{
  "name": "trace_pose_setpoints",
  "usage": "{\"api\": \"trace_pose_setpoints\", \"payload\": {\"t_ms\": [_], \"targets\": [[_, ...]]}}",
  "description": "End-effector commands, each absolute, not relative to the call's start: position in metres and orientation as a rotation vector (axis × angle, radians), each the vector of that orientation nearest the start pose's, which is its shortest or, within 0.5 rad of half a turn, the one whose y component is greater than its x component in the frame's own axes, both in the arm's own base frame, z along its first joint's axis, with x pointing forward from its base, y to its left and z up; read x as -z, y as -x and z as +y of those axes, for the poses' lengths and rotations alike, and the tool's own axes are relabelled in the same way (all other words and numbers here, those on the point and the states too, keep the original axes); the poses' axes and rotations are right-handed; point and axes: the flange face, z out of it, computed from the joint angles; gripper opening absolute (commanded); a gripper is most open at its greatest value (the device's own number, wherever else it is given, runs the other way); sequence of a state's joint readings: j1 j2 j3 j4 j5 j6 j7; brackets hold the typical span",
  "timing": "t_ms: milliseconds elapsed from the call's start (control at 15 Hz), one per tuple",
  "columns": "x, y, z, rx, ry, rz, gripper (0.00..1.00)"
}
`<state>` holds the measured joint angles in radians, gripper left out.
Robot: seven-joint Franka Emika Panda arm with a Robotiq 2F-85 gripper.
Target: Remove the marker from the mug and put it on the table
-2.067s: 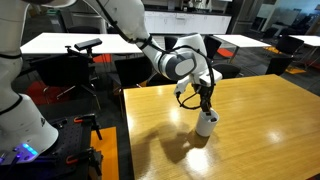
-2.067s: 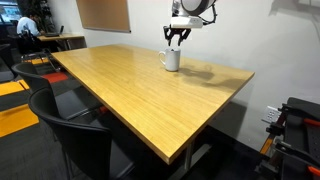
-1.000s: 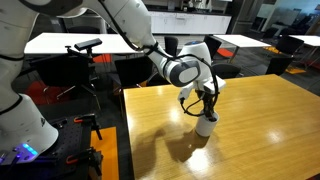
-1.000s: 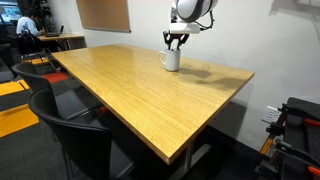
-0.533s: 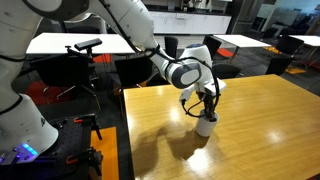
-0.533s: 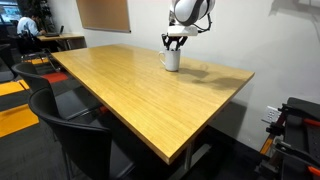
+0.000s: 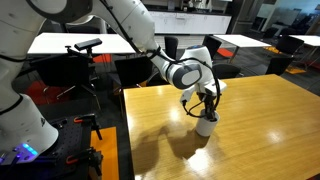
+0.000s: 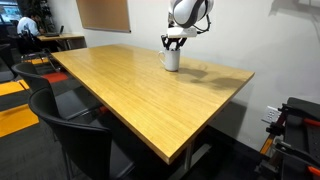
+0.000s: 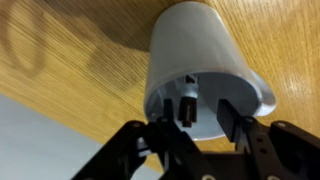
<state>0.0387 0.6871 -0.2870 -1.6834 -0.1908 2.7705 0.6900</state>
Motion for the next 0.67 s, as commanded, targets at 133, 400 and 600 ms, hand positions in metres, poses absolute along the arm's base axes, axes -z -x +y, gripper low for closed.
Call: {"api": "trace_pose_setpoints", "payload": {"t_ms": [133,400,600], "targets": [[-0.2586,-0.7091,-0.1391,0.759,3.078,1.063,0.19],[-0.2588,-0.7103,-0.1387,0.769,3.087,1.057,0.03],[-0.2594,-0.7079,-0.1367,0.767,3.095,1.049,0.05]]}}
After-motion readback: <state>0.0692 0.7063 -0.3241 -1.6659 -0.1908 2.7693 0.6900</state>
